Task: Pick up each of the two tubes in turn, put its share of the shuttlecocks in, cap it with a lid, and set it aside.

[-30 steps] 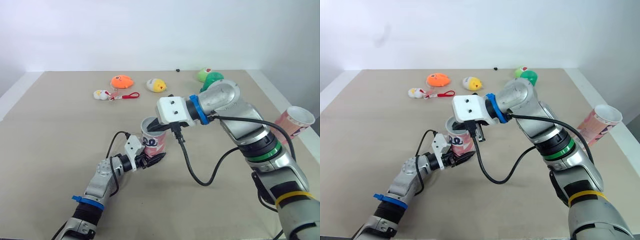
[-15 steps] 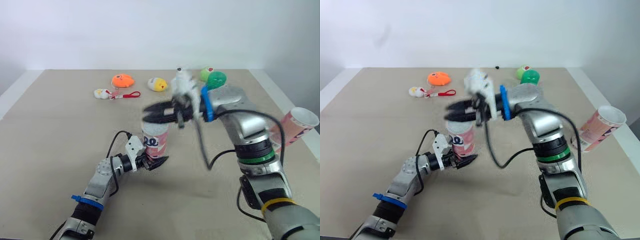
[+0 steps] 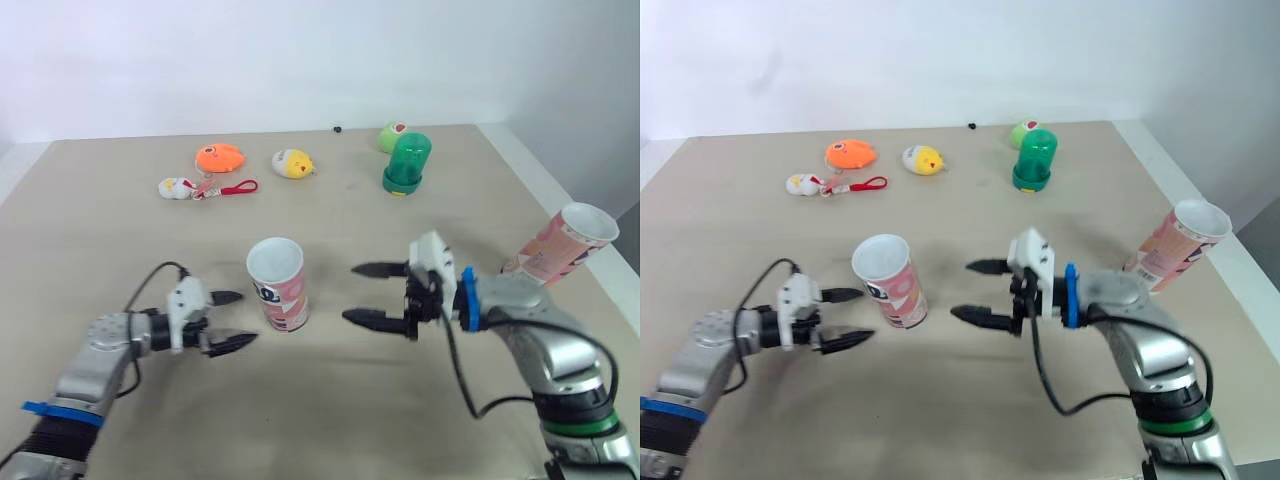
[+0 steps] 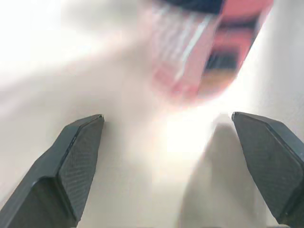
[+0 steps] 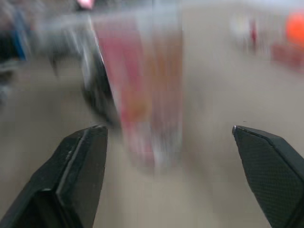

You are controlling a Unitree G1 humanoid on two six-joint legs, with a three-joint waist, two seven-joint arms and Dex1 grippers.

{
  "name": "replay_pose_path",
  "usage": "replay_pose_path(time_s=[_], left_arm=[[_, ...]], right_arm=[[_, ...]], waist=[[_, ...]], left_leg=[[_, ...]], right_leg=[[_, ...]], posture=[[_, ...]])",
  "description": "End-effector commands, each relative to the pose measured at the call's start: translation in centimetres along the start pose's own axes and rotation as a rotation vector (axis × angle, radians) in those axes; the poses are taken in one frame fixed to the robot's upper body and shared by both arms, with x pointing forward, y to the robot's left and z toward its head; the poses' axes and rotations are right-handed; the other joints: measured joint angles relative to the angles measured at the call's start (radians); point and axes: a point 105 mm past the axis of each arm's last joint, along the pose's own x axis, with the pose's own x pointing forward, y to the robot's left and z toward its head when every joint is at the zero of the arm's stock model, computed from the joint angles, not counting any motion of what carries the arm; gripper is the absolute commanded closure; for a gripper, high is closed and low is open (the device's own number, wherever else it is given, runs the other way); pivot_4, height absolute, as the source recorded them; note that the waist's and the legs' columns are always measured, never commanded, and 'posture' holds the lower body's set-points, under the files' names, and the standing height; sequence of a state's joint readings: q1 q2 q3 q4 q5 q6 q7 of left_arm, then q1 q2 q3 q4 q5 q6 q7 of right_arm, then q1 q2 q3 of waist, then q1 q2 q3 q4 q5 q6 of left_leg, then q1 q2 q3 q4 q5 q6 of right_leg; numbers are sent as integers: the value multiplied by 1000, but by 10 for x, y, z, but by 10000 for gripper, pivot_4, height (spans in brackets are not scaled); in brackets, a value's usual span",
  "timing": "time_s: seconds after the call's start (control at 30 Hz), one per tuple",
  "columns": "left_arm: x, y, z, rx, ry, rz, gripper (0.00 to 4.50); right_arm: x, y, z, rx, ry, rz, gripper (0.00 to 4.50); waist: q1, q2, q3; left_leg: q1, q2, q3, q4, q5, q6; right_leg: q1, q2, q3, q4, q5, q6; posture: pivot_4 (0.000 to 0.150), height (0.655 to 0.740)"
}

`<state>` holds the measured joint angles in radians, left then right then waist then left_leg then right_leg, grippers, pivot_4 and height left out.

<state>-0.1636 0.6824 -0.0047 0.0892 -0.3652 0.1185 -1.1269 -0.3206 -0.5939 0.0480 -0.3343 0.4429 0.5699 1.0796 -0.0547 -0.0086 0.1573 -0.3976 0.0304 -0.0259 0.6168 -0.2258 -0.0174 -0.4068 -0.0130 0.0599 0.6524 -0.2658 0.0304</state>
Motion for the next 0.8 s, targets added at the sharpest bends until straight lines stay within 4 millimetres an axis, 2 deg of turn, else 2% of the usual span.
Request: replay_pose_path(time_s=[0.03,0.17,0.27,0.4,0.6,0.77,0.8], left_arm=[[-9,-3,9,-63,5,-75,0],[12,-24,32,-71,-44,-194,0],[24,-33,37,-98,-71,-230,0],[38,-34,40,-92,-89,-237,0],[43,-35,41,-93,-94,-246,0],[41,-33,36,-88,-75,-228,0],[39,-32,36,-86,-71,-223,0]], right_arm=[[19,-2,-6,-64,-65,-63,275],[44,-2,-22,-48,-88,-79,275],[55,0,-25,-44,-98,-59,275],[70,1,-25,-40,-114,-41,275],[86,3,-21,-44,-128,-11,275],[89,2,-24,-45,-124,-9,275],[89,2,-24,-44,-124,-10,4074]], waist=[[0,-4,7],[6,-9,15],[10,-11,18],[11,-14,20],[11,-16,21],[11,-16,21],[11,-16,21]], left_leg=[[0,1,-1,0,0,0],[-3,4,-3,2,1,-2],[-10,2,-2,5,1,-6],[-11,1,-2,8,-1,-10],[-10,1,-3,9,-1,-10],[-10,1,-3,10,-1,-10],[-10,1,-3,11,-1,-10]], right_leg=[[0,1,0,1,1,-1],[-1,5,-3,0,2,-3],[-4,2,-2,0,2,0],[-4,0,-2,0,2,-1],[-3,1,-2,0,4,-4],[-3,1,-3,2,4,-4],[-3,1,-3,2,4,-4]], posture=[[1500,7400],[1500,7400],[1500,7400],[1500,7400],[1500,7400],[1500,7400],[1500,7400]])
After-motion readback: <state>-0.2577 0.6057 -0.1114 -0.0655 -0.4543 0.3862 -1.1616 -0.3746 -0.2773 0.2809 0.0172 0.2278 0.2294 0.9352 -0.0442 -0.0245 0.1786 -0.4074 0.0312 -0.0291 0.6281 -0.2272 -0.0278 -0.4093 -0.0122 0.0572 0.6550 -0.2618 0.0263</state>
